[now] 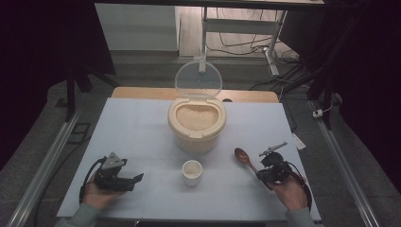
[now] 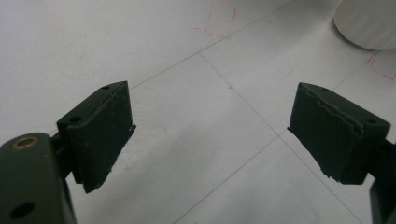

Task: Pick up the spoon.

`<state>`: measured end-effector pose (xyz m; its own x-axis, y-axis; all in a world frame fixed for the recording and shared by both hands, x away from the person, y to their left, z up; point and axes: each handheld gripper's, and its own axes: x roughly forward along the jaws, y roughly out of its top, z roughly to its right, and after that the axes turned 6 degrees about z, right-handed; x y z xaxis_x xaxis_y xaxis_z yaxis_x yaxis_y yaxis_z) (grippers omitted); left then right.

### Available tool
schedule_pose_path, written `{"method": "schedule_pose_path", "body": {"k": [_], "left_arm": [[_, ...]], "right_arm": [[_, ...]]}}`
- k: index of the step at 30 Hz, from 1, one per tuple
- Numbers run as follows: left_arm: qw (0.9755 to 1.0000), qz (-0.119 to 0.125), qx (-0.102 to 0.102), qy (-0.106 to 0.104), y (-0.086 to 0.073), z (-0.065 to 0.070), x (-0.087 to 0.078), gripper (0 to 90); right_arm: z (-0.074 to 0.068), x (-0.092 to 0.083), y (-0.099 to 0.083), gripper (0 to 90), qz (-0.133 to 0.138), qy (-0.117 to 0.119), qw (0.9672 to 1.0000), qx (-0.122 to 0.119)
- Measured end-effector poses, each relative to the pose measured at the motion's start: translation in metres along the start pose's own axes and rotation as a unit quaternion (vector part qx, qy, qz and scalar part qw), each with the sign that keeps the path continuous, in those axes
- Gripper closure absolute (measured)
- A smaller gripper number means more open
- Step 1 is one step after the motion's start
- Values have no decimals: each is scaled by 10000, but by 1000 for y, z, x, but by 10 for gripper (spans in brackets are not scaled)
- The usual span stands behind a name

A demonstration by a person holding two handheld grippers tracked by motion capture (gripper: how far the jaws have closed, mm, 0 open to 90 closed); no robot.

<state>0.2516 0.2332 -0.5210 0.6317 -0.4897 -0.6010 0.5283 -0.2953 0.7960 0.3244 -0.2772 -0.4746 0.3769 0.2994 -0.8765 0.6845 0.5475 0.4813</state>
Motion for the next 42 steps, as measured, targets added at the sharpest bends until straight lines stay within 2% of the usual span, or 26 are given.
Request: {"method": "schedule_pose_path", "body": {"k": [19, 32, 37, 39, 40, 41, 42], "left_arm": [[10000, -22, 10, 12, 0, 0, 1, 130], [10000, -43, 15, 16, 0, 0, 1, 128], [10000, -60, 22, 19, 0, 0, 2, 127], [10000, -58, 20, 20, 0, 0, 2, 127], [10000, -56, 19, 20, 0, 0, 2, 126], [10000, -56, 18, 22, 0, 0, 2, 126], [10000, -56, 17, 22, 0, 0, 2, 127]], "right_arm": [[4, -19, 0, 793, 576, 321, 9978, 40], [2, -29, 3, 793, 835, 499, 9953, -38], [-1, -36, 4, 793, 975, 647, 9931, -119], [-2, -40, 5, 792, 1062, 734, 9915, -141], [-4, -44, 6, 792, 1147, 836, 9897, -170], [-4, -44, 6, 792, 1147, 836, 9897, -170], [-6, -48, 7, 792, 1224, 914, 9880, -228]]}}
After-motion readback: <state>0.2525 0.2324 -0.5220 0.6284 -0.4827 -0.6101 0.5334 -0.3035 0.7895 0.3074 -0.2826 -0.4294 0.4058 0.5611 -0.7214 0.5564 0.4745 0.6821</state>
